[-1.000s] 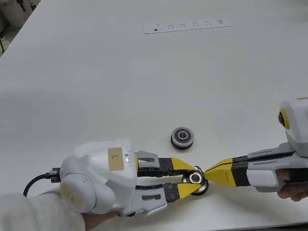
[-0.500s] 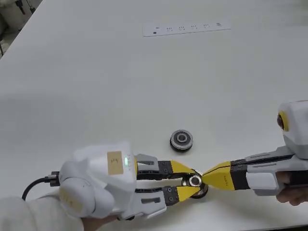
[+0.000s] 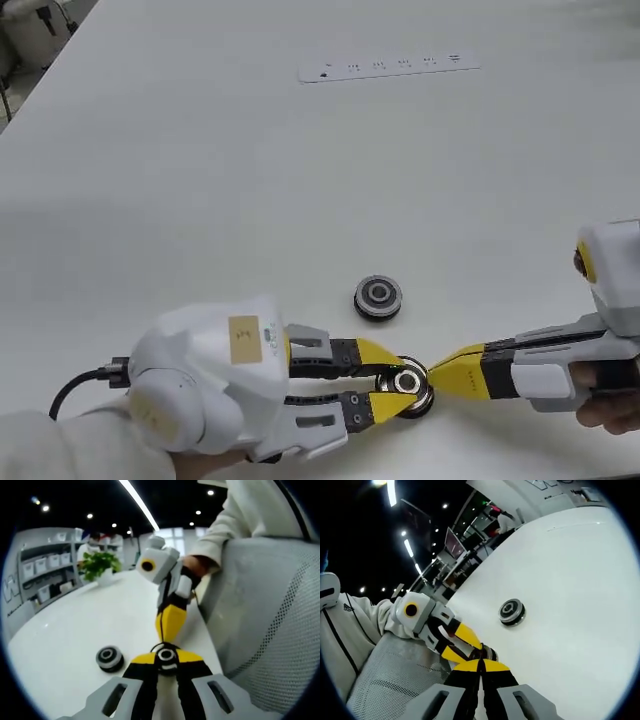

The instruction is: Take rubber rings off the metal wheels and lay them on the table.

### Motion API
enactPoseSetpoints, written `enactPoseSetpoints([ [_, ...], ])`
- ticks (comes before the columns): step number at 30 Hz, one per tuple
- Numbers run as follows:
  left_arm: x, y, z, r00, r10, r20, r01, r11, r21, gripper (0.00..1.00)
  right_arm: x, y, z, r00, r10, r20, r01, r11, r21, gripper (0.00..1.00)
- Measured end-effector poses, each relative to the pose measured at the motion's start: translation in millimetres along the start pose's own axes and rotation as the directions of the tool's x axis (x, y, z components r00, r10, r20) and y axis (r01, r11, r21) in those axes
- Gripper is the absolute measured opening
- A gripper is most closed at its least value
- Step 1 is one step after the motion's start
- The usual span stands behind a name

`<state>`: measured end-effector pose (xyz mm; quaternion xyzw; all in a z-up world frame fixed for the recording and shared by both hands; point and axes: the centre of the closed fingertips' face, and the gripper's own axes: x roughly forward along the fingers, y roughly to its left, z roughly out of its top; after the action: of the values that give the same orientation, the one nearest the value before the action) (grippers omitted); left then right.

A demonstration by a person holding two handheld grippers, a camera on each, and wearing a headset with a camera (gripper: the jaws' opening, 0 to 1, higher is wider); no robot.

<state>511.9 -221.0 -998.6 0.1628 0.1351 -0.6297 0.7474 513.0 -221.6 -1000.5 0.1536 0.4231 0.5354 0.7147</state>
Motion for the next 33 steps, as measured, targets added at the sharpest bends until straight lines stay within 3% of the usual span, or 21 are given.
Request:
enactPoseSetpoints([
  [6, -1.7, 2.4, 8.3, 0.9998, -0.010, -0.017, 0.009, 0.999, -0.036, 0.18, -1.3, 1.0, 0.9, 0.9999, -0.010, -0.007, 0.010, 1.000, -0.009, 0.00],
  [11, -10.8, 2.1, 25.1, 0.9997, -0.020, 0.011, 0.020, 1.000, -0.024, 0.22, -4.0, 6.6, 3.5, 0.9999, -0.010, -0.011, 0.009, 1.000, -0.023, 0.00],
  [13, -14.6, 1.4, 32.7, 0.9993, -0.029, 0.025, 0.031, 0.999, -0.044, 0.27, -4.8, 9.1, 3.9, 0.9997, -0.015, -0.019, 0.014, 0.999, -0.037, 0.00],
  [19, -30.6, -0.1, 58.9, 0.9973, -0.029, 0.067, 0.029, 1.000, -0.003, 0.42, -10.4, 19.4, 8.8, 0.9995, -0.022, -0.021, 0.020, 0.997, -0.080, 0.00],
  [27, -59.7, 2.7, 81.3, 0.9957, 0.023, 0.090, -0.026, 0.999, 0.036, 0.59, -20.0, 33.4, 17.4, 0.9991, -0.040, -0.012, 0.038, 0.987, -0.155, 0.00],
  [31, -76.0, 0.9, 85.0, 0.9943, 0.051, 0.093, -0.056, 0.997, 0.047, 0.64, -25.9, 42.4, 26.1, 0.9980, -0.062, 0.010, 0.063, 0.977, -0.203, 0.00],
  [33, -87.1, 4.5, 83.7, 0.9917, 0.090, 0.091, -0.094, 0.995, 0.031, 0.64, -29.1, 49.0, 31.7, 0.9977, -0.062, 0.026, 0.067, 0.973, -0.222, 0.00],
])
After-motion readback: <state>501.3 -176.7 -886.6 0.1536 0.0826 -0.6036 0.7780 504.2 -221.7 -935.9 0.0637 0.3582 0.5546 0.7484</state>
